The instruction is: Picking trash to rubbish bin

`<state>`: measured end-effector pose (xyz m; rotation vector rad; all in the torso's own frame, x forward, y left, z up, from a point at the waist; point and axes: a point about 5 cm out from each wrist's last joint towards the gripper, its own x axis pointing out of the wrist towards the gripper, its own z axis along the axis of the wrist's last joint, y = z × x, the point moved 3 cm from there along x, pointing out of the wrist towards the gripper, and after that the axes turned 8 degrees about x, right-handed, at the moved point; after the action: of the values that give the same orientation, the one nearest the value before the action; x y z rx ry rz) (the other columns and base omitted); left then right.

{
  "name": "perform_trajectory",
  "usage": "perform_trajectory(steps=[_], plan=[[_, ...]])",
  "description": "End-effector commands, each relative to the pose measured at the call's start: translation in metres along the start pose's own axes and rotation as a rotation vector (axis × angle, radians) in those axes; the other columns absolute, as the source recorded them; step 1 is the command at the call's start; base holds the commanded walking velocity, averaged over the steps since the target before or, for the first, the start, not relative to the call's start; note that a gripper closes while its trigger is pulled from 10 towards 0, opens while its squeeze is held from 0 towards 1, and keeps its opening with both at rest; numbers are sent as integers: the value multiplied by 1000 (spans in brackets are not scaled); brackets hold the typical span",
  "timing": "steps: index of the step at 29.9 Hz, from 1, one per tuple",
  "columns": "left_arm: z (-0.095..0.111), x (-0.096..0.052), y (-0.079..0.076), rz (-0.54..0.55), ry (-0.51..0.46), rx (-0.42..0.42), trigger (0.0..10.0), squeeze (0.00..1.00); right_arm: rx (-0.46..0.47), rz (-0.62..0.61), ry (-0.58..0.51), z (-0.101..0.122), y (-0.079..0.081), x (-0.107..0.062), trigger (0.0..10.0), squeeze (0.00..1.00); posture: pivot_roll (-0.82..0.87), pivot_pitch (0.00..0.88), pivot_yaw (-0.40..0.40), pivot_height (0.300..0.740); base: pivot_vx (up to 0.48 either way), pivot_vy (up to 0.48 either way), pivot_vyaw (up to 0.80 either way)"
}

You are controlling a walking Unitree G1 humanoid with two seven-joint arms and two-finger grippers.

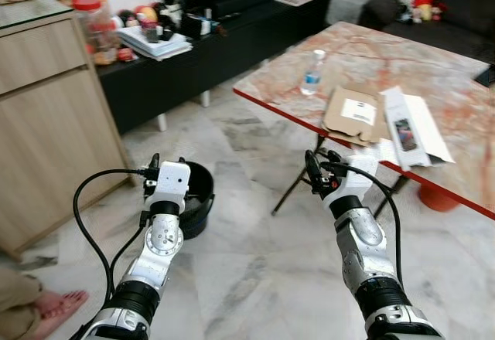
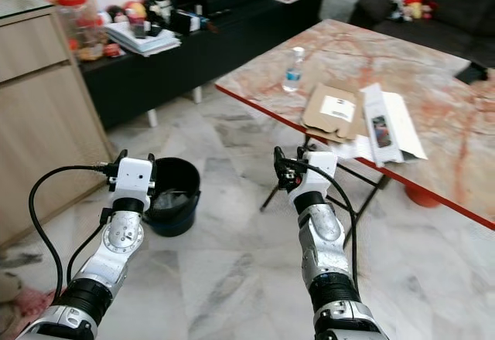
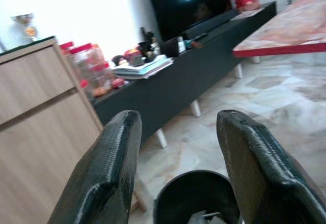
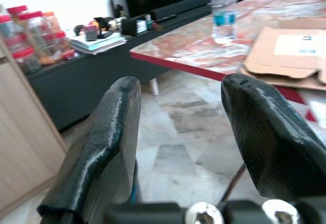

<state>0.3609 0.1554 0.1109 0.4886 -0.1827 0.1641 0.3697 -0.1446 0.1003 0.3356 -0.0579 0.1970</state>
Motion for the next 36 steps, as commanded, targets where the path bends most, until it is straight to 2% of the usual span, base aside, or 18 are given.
perform_trajectory(steps=[1, 5, 36], plan=[[4, 1, 1, 0, -10, 8, 10000, 0, -7, 2, -11, 4, 1, 1, 10000, 0, 100, 0, -93, 740, 0, 0, -800], [2, 1, 2, 3, -4, 26, 10000, 0, -5, -2, -8, 3, 1, 0, 10000, 0, 100, 0, -93, 740, 0, -71, -788], [3, 2, 5, 32, 18, 18, 10000, 0, -11, -2, 4, 5, -1, 1, 10000, 0, 89, 0, -107, 740, 0, -75, -798]])
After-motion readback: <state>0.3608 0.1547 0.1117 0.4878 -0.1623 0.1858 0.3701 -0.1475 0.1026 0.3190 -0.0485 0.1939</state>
